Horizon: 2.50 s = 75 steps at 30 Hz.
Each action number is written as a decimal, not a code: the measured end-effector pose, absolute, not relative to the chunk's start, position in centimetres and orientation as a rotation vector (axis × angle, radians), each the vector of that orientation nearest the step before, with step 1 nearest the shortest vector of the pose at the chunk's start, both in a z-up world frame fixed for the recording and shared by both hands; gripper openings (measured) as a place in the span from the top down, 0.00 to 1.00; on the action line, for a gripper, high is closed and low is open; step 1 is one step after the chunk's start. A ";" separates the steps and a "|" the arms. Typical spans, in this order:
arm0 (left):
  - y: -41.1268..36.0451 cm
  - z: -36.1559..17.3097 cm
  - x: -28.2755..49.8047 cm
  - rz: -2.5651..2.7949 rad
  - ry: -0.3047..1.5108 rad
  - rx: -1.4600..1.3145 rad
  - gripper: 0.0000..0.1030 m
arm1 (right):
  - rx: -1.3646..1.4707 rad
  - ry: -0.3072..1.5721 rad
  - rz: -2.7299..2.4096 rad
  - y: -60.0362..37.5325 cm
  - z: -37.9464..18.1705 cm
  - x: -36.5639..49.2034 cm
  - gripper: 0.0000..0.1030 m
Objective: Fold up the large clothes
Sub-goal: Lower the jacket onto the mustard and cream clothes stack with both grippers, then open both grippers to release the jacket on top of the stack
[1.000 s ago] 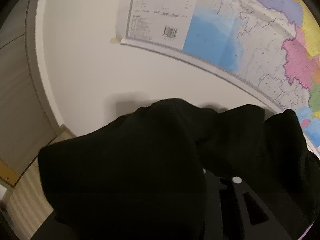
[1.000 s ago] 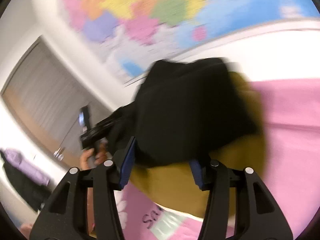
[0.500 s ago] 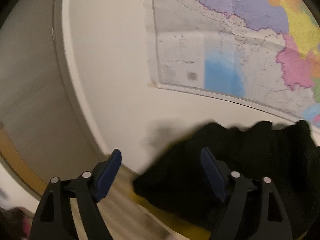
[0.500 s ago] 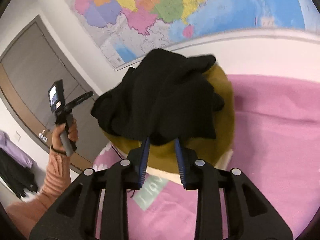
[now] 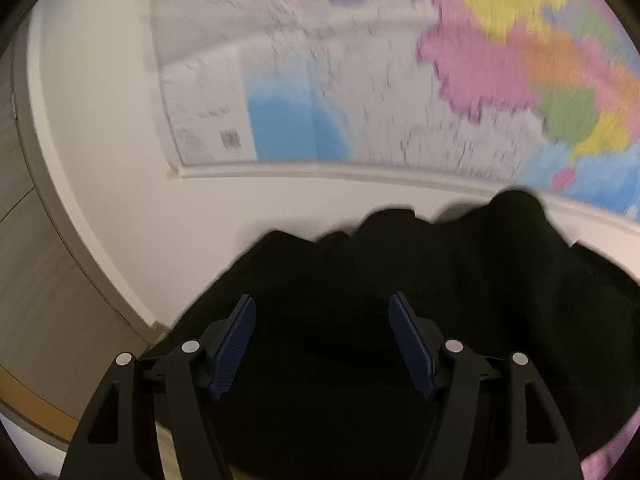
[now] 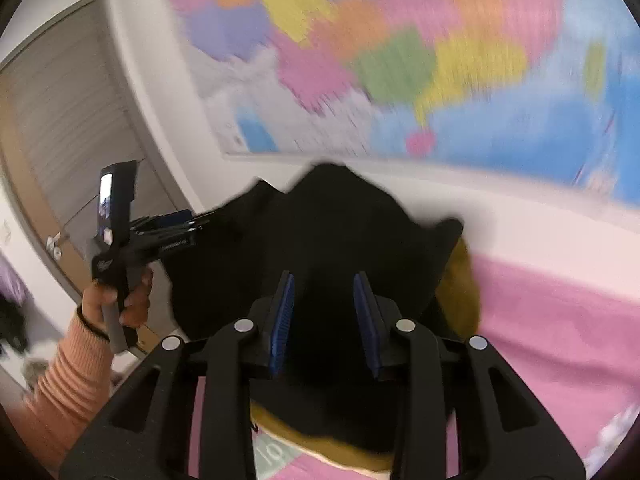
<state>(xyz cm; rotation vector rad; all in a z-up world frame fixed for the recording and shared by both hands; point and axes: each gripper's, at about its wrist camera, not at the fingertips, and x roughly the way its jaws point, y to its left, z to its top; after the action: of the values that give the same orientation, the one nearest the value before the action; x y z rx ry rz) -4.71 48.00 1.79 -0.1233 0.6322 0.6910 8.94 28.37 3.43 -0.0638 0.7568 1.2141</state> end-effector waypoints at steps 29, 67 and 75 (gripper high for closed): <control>37.7 0.9 -5.9 0.618 0.546 -0.015 0.28 | -0.195 0.736 1.238 27.2 -1.8 5.3 0.56; 30.4 -2.3 -12.1 0.722 0.523 -0.188 0.07 | -0.204 0.544 1.188 20.8 -1.6 -0.6 0.06; 27.9 -3.3 -14.8 0.742 0.535 -0.216 0.07 | -0.220 0.536 1.189 18.2 -2.1 -3.4 0.06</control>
<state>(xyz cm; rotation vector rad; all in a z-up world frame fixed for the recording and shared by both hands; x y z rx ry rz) -14.76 27.86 -3.28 -0.2155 0.5349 0.7419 -3.39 18.24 -2.12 -0.2201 0.5360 1.1885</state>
